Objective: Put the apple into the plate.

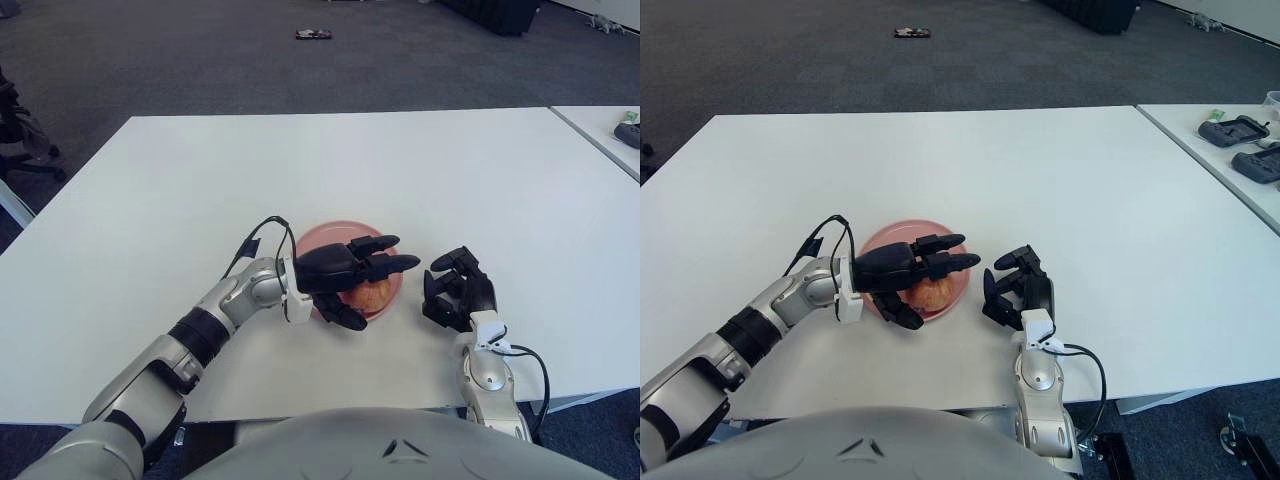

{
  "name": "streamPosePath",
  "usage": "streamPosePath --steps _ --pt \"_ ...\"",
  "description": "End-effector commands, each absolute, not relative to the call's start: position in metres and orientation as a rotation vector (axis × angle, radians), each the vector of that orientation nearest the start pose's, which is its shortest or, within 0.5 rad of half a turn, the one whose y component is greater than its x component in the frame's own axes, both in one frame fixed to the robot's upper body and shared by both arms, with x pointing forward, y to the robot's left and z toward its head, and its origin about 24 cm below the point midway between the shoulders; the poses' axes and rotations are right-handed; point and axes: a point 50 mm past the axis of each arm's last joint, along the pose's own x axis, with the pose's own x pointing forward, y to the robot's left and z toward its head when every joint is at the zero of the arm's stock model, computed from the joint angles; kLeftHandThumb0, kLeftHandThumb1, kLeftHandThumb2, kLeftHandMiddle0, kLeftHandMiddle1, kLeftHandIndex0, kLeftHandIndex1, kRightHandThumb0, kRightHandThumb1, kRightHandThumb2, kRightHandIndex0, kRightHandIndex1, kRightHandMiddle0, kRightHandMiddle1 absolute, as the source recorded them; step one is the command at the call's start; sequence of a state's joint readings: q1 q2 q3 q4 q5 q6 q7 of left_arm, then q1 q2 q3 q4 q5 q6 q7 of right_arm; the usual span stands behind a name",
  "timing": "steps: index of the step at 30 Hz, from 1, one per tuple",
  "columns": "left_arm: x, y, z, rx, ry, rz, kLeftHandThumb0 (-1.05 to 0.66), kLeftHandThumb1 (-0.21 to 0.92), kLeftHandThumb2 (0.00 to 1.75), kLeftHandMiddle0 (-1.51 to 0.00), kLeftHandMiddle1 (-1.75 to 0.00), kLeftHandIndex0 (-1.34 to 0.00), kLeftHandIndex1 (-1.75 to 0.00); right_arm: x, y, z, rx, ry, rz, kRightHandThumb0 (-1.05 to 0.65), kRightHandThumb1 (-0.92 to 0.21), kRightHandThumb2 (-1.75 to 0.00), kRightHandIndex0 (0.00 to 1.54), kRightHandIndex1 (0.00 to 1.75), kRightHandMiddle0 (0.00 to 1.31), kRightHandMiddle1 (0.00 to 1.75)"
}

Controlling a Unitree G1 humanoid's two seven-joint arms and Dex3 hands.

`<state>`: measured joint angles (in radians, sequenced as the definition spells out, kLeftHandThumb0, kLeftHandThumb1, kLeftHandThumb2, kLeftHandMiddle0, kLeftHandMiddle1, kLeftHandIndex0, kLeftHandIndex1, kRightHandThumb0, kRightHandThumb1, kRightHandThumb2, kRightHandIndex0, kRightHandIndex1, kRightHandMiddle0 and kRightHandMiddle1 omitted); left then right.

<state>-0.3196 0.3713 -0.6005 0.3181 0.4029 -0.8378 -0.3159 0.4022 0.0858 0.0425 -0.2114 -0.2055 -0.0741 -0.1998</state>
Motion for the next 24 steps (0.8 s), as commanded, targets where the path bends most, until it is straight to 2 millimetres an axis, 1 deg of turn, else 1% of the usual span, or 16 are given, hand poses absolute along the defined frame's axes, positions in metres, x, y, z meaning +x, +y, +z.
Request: streamPosePath --steps 1,7,11,14,19,23,24 --pt "0.229 0.062 0.055 0.762 -0.651 -1.178 -1.05 0.92 0.77 0.00 0.00 0.00 0.00 0.172 -0.159 0.018 -0.119 0.096 -0.266 -0.41 -0.57 -1.01 0.63 1.55 0.42 1.75" --pt "0.231 0.065 0.063 0.728 -0.662 -1.137 -1.05 0.92 0.76 0.00 0.00 0.00 0.00 0.172 -0.160 0.019 -0.113 0.083 -0.269 -0.40 -0.60 -0.97 0.62 1.54 0.39 1.75" --pt "0.245 0.076 0.086 0.719 -0.677 -1.103 -1.05 0.92 0.70 0.00 0.00 0.00 0.00 0.172 -0.159 0.019 -0.111 0.042 -0.257 -0.40 -0.59 -0.97 0.66 1.57 0.40 1.75" --pt "0.253 0.082 0.097 0.707 -0.670 -1.068 -1.05 0.92 0.66 0.00 0.00 0.00 0.00 0.173 -0.159 0.018 -0.097 0.029 -0.248 -0.40 -0.57 -1.00 0.69 1.60 0.41 1.75" --pt "0.255 0.094 0.097 0.702 -0.646 -0.977 -1.05 0.92 0.61 0.00 0.00 0.00 0.00 0.174 -0.161 0.016 -0.080 0.005 -0.232 -0.41 -0.54 -1.04 0.72 1.65 0.43 1.75" --pt "0.254 0.116 0.093 0.674 -0.617 -0.878 -1.05 0.92 0.57 0.00 0.00 0.00 0.00 0.174 -0.159 0.015 -0.074 -0.022 -0.224 -0.41 -0.54 -1.05 0.73 1.67 0.44 1.75" --pt "0.254 0.119 0.092 0.664 -0.609 -0.866 -1.05 0.92 0.56 0.00 0.00 0.00 0.00 0.174 -0.159 0.015 -0.073 -0.024 -0.223 -0.41 -0.53 -1.05 0.73 1.67 0.44 1.75"
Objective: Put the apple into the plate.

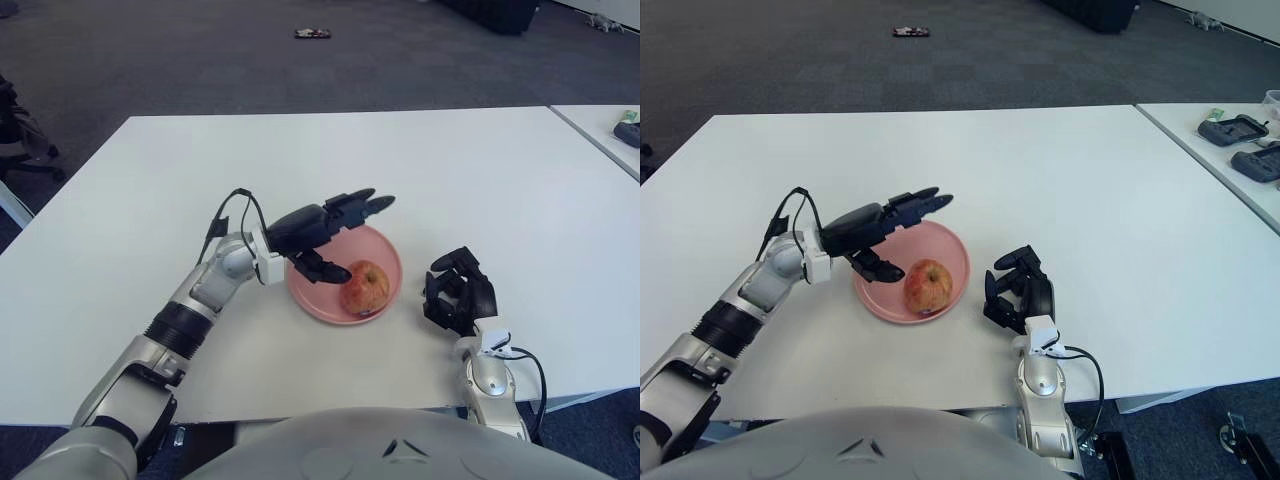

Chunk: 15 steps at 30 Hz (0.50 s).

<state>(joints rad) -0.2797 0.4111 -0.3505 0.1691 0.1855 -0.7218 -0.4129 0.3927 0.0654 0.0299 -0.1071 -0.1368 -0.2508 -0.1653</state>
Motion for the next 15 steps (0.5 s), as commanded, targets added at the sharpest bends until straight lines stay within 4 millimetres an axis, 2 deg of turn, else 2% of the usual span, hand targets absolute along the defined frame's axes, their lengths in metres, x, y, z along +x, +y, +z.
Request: streamPosePath --steps 1,4,6,10,12,14,15 --pt "0.255 0.121 0.089 0.641 -0.595 -0.848 -1.05 0.92 0.56 0.00 0.00 0.00 0.00 0.175 -0.159 0.014 -0.072 -0.027 -0.222 -0.41 -0.53 -1.05 0.73 1.67 0.44 1.75" --pt "0.266 0.131 0.074 0.511 -0.483 -0.753 -1.05 0.92 0.58 0.00 0.00 0.00 0.00 0.175 -0.159 0.014 -0.069 -0.034 -0.220 -0.42 -0.53 -1.06 0.73 1.67 0.45 1.75" --pt "0.268 0.136 0.074 0.410 -0.442 -0.684 -1.05 0.92 0.62 0.00 0.00 0.00 0.00 0.175 -0.159 0.013 -0.068 -0.038 -0.220 -0.42 -0.53 -1.06 0.73 1.66 0.45 1.75" --pt "0.253 0.134 0.111 0.226 -0.524 -0.592 -1.05 0.92 0.71 0.00 0.00 0.00 0.00 0.174 -0.159 0.013 -0.070 -0.042 -0.221 -0.42 -0.53 -1.06 0.74 1.66 0.45 1.75" --pt "0.243 0.141 0.113 0.151 -0.537 -0.557 -1.05 0.92 0.77 0.00 0.00 0.00 0.00 0.175 -0.159 0.012 -0.071 -0.043 -0.221 -0.42 -0.53 -1.06 0.74 1.65 0.45 1.75" --pt "0.242 0.149 0.102 0.041 -0.507 -0.525 -1.05 0.92 0.80 0.00 0.00 0.00 0.00 0.175 -0.158 0.012 -0.071 -0.044 -0.220 -0.42 -0.53 -1.06 0.74 1.65 0.45 1.75" --pt "0.246 0.151 0.095 -0.068 -0.481 -0.510 -1.05 0.92 0.81 0.00 0.00 0.00 0.00 0.175 -0.158 0.012 -0.071 -0.043 -0.221 -0.42 -0.53 -1.06 0.74 1.65 0.45 1.75"
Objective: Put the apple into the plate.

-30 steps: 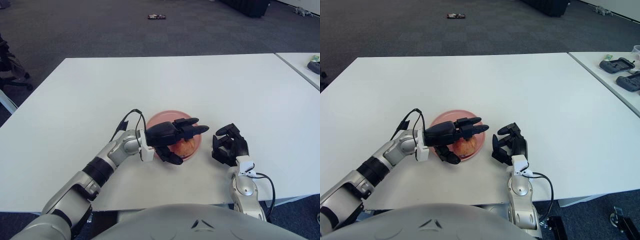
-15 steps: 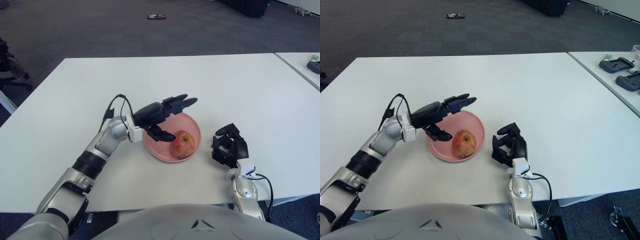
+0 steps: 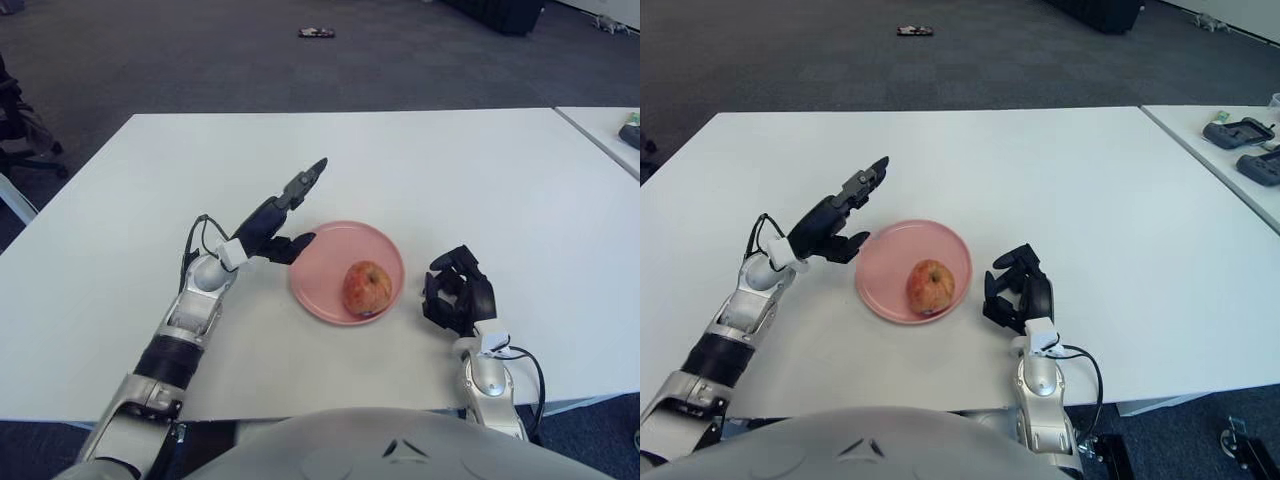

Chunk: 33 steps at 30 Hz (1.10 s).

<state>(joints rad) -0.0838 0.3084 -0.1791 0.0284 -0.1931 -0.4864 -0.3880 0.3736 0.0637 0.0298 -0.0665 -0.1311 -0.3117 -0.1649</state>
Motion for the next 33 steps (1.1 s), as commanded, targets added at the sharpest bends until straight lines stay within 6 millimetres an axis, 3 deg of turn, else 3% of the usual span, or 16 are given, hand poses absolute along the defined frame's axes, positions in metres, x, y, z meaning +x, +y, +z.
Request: streamPosePath --steps 1,5,12,14,17,18,20,22,27,29,33 --pt "0.248 0.153 0.091 -0.146 -0.465 -0.501 -1.05 0.92 0.83 0.00 0.00 0.00 0.00 0.175 -0.158 0.012 -0.071 -0.042 -0.222 -0.42 -0.53 -1.06 0.75 1.64 0.45 1.75" --pt "0.248 0.162 0.073 -0.556 -0.383 -0.443 -1.05 0.92 0.89 0.00 0.00 0.00 0.00 0.175 -0.158 0.012 -0.075 -0.035 -0.227 -0.41 -0.53 -1.06 0.76 1.64 0.44 1.75" --pt "0.243 0.172 0.064 -0.728 -0.339 -0.303 -1.04 0.92 0.95 -0.02 -0.03 0.00 -0.04 0.175 -0.158 0.012 -0.077 -0.031 -0.228 -0.41 -0.53 -1.06 0.77 1.63 0.44 1.75" --pt "0.242 0.175 0.062 -0.738 -0.321 -0.237 -1.02 0.92 0.95 -0.02 -0.26 0.00 -0.19 0.175 -0.159 0.013 -0.077 -0.025 -0.230 -0.42 -0.52 -1.06 0.77 1.62 0.45 1.75" --pt "0.241 0.178 0.059 -0.713 -0.308 -0.158 -0.93 0.92 0.91 -0.12 -0.83 0.00 -0.67 0.175 -0.159 0.013 -0.076 -0.017 -0.232 -0.42 -0.52 -1.07 0.78 1.62 0.45 1.75" --pt "0.240 0.179 0.057 -0.696 -0.300 -0.125 -0.92 0.92 0.91 -0.13 -0.88 0.00 -0.72 0.176 -0.159 0.013 -0.077 -0.014 -0.233 -0.42 -0.52 -1.08 0.78 1.61 0.46 1.75" --pt "0.238 0.180 0.054 -0.677 -0.291 -0.089 -0.88 0.92 0.92 -0.26 -1.10 -0.01 -1.21 0.176 -0.159 0.013 -0.078 -0.011 -0.234 -0.42 -0.51 -1.09 0.78 1.61 0.46 1.75" --pt "0.237 0.180 0.052 -0.657 -0.283 -0.045 -0.85 0.92 0.93 -0.32 -1.20 -0.06 -1.40 0.176 -0.159 0.014 -0.080 -0.008 -0.234 -0.42 -0.50 -1.09 0.79 1.61 0.47 1.75" --pt "0.233 0.178 0.046 -0.641 -0.261 0.067 -0.67 0.91 0.95 -0.40 -1.40 -0.25 -1.67 0.176 -0.159 0.014 -0.081 0.002 -0.231 -0.42 -0.49 -1.10 0.79 1.60 0.47 1.75" --pt "0.232 0.178 0.044 -0.634 -0.238 0.109 -0.50 0.78 0.89 -0.45 -1.47 -0.30 -1.71 0.177 -0.159 0.014 -0.081 0.004 -0.230 -0.42 -0.49 -1.10 0.78 1.59 0.47 1.75" --pt "0.229 0.177 0.042 -0.637 -0.202 0.182 -0.42 0.65 0.93 -0.48 -1.65 -0.37 -1.74 0.177 -0.159 0.014 -0.080 0.005 -0.230 -0.42 -0.49 -1.11 0.78 1.58 0.47 1.75"
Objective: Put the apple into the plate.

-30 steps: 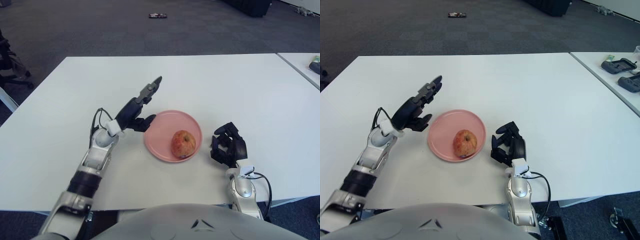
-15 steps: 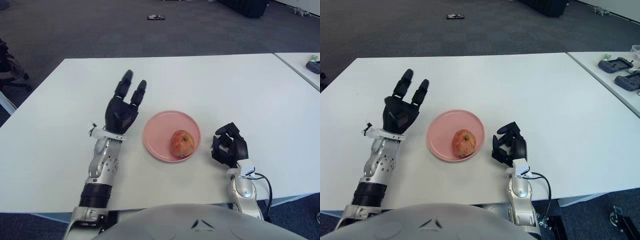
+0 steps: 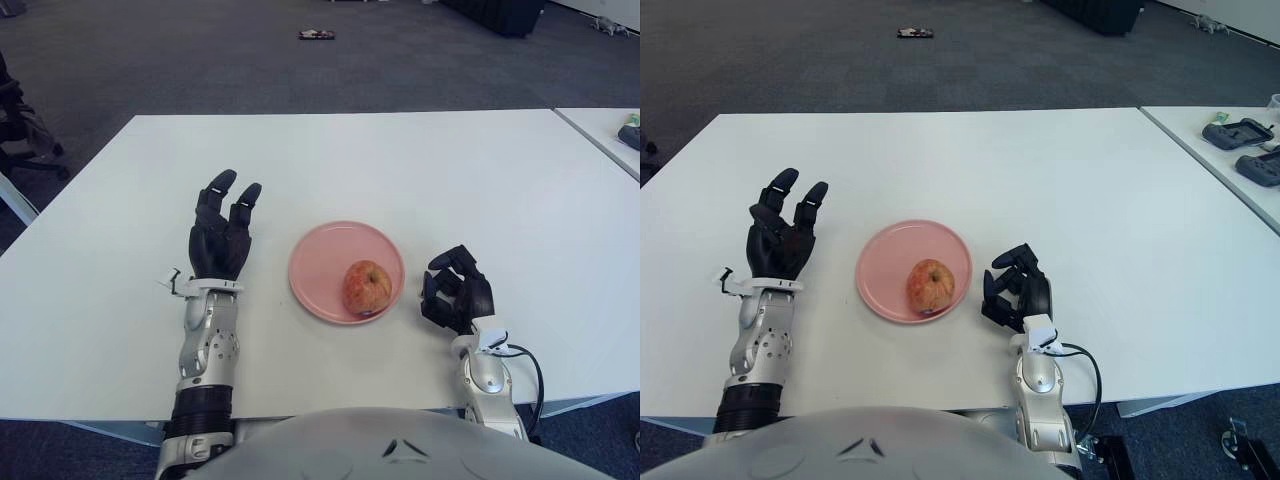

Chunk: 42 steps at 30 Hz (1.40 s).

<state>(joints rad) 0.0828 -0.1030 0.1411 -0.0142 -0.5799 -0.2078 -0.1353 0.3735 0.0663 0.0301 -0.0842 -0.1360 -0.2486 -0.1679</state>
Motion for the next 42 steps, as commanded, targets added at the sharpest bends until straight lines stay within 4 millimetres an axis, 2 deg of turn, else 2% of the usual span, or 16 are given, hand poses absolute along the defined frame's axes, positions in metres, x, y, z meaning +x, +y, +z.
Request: streamPosePath --steps 1,7,9,12,18,24,31,37,42 --pt "0.229 0.176 0.041 -0.640 -0.197 0.197 -0.42 0.64 0.94 -0.49 -1.67 -0.37 -1.74 0.177 -0.159 0.014 -0.079 0.005 -0.230 -0.42 -0.49 -1.10 0.78 1.58 0.47 1.75" --pt "0.223 0.175 0.036 -0.532 -0.181 0.251 -0.40 0.60 0.96 -0.53 -1.74 -0.39 -1.75 0.177 -0.159 0.014 -0.079 0.006 -0.230 -0.42 -0.49 -1.10 0.80 1.59 0.47 1.75" --pt "0.221 0.175 0.033 -0.476 -0.171 0.263 -0.17 0.47 1.10 -0.57 -1.64 -0.40 -1.75 0.177 -0.159 0.014 -0.079 0.005 -0.230 -0.42 -0.49 -1.10 0.81 1.60 0.47 1.75" --pt "0.218 0.176 0.029 -0.416 -0.159 0.276 -0.06 0.40 1.20 -0.57 -1.66 -0.39 -1.75 0.177 -0.159 0.014 -0.080 0.004 -0.231 -0.43 -0.49 -1.11 0.81 1.60 0.47 1.75" --pt "0.214 0.175 0.024 -0.394 -0.141 0.287 -0.01 0.37 1.27 -0.56 -1.72 -0.38 -1.75 0.177 -0.159 0.014 -0.078 -0.001 -0.230 -0.43 -0.49 -1.11 0.81 1.61 0.48 1.75" --pt "0.210 0.174 0.017 -0.437 -0.113 0.293 -0.01 0.27 1.39 -0.62 -1.74 -0.43 -1.75 0.177 -0.159 0.014 -0.073 -0.003 -0.229 -0.43 -0.49 -1.11 0.79 1.60 0.48 1.75" --pt "0.202 0.171 0.008 -0.477 -0.080 0.290 -0.01 0.25 1.41 -0.63 -1.75 -0.45 -1.75 0.176 -0.158 0.014 -0.090 0.004 -0.234 -0.43 -0.48 -1.12 0.81 1.61 0.48 1.75" --pt "0.197 0.169 0.001 -0.505 -0.027 0.304 -0.01 0.35 1.29 -0.55 -1.75 -0.39 -1.75 0.176 -0.158 0.014 -0.099 0.005 -0.233 -0.43 -0.47 -1.13 0.82 1.62 0.49 1.75" --pt "0.194 0.169 -0.003 -0.499 0.009 0.308 -0.01 0.36 1.28 -0.53 -1.75 -0.38 -1.75 0.176 -0.158 0.014 -0.098 0.005 -0.231 -0.43 -0.47 -1.13 0.82 1.61 0.49 1.75"
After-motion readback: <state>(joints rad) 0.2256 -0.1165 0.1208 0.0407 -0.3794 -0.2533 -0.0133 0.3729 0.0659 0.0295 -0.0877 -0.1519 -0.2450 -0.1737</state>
